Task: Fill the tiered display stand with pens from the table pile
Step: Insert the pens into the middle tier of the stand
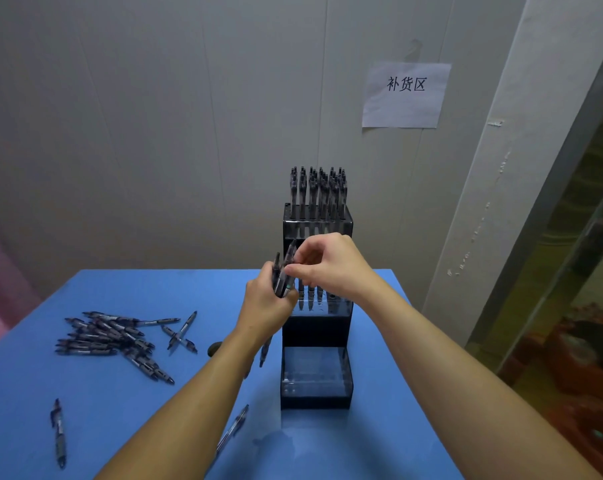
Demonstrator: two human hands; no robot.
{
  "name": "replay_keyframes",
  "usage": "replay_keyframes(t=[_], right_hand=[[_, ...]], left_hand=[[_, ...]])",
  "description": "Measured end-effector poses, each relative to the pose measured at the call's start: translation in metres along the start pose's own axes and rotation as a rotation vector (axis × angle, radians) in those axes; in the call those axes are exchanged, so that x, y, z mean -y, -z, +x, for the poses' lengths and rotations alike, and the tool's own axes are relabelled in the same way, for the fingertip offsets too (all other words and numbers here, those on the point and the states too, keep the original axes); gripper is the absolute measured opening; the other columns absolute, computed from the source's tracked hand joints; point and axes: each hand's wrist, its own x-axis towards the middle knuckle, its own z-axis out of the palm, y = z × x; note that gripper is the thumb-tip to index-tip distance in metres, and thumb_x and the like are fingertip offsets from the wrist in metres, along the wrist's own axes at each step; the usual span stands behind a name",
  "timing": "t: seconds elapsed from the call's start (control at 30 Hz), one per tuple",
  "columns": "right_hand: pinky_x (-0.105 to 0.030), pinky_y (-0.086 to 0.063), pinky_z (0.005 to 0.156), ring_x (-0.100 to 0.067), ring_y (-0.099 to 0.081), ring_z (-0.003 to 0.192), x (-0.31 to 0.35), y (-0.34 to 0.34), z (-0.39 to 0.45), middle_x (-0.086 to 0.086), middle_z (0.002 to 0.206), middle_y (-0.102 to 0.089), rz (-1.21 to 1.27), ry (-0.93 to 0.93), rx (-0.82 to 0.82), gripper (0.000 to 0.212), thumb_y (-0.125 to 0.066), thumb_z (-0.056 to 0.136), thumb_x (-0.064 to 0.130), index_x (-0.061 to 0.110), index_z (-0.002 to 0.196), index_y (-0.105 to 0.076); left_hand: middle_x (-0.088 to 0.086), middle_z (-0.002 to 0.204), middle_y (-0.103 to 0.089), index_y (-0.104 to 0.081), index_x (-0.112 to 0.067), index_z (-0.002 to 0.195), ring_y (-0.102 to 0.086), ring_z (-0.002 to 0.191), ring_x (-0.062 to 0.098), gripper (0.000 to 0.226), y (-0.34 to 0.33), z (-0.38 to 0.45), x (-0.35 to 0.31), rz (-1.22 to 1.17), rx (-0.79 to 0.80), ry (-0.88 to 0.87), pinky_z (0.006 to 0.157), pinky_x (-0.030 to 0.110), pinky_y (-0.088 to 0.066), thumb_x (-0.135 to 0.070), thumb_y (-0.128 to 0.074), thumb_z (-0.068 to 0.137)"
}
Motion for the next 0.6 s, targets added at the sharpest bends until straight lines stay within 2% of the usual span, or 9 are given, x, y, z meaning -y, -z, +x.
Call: replay_keyframes(t=[0.2, 0.3, 0.37, 0.47, 0.6], right_hand=[[-0.033, -0.063, 0.065, -0.023, -0.073, 0.063, -0.005, 0.002, -0.003, -0.01, 0.072, -0.075, 0.267, -0.071, -0.126, 0.012, -0.084, 0.082, 0.012, 0.007, 0.079, -0.073], [-0.039, -0.063, 0.07, -0.027, -0.073, 0.07, -0.004, 0.015, 0.0, -0.019, 0.082, -0.076, 0.562, -0.114, -0.22, 0.01, -0.076, 0.089, 0.005, -0.003, 0.09, -0.07], [-0.038, -0.064, 0.069, -0.028, -0.075, 0.073, -0.003, 0.032, 0.005, -0.021, 0.086, -0.076, 0.67, -0.114, -0.294, 0.014, -0.072, 0.091, 0.002, -0.008, 0.099, -0.066], [-0.041, -0.065, 0.071, -0.033, -0.077, 0.076, -0.006, 0.05, 0.011, -0.018, 0.084, -0.077, 0.608, -0.111, -0.36, 0.009, -0.071, 0.091, 0.0, -0.001, 0.094, -0.063], [-0.041, -0.065, 0.071, -0.023, -0.077, 0.072, -0.028, 0.041, 0.018, -0.01, 0.08, -0.076, 0.239, -0.18, -0.392, 0.01, -0.074, 0.089, 0.008, 0.011, 0.085, -0.065]], left_hand=[[0.01, 0.071, -0.058, -0.056, -0.01, 0.094, -0.045, 0.053, 0.011, 0.015, 0.001, 0.005, -0.007, -0.024, -0.03, -0.032, 0.046, 0.019, -0.042, -0.001, -0.066, 0.086], [0.009, 0.069, -0.054, -0.054, -0.007, 0.092, -0.042, 0.046, 0.006, 0.015, 0.004, 0.005, -0.002, -0.016, -0.005, -0.011, 0.045, 0.018, -0.042, -0.001, -0.065, 0.086], [0.003, 0.064, -0.048, -0.051, -0.012, 0.088, -0.04, 0.043, 0.006, 0.017, 0.005, 0.001, 0.006, -0.039, -0.011, 0.024, 0.044, 0.02, -0.041, -0.002, -0.065, 0.088], [0.0, 0.064, -0.046, -0.046, -0.02, 0.081, -0.037, 0.048, 0.01, 0.026, 0.007, 0.0, 0.015, -0.071, -0.051, 0.046, 0.046, 0.027, -0.041, -0.002, -0.064, 0.089], [0.006, 0.068, -0.044, -0.043, -0.017, 0.08, -0.038, 0.057, 0.02, 0.025, 0.012, 0.007, 0.015, -0.1, -0.112, 0.055, 0.049, 0.034, -0.041, -0.004, -0.062, 0.089]])
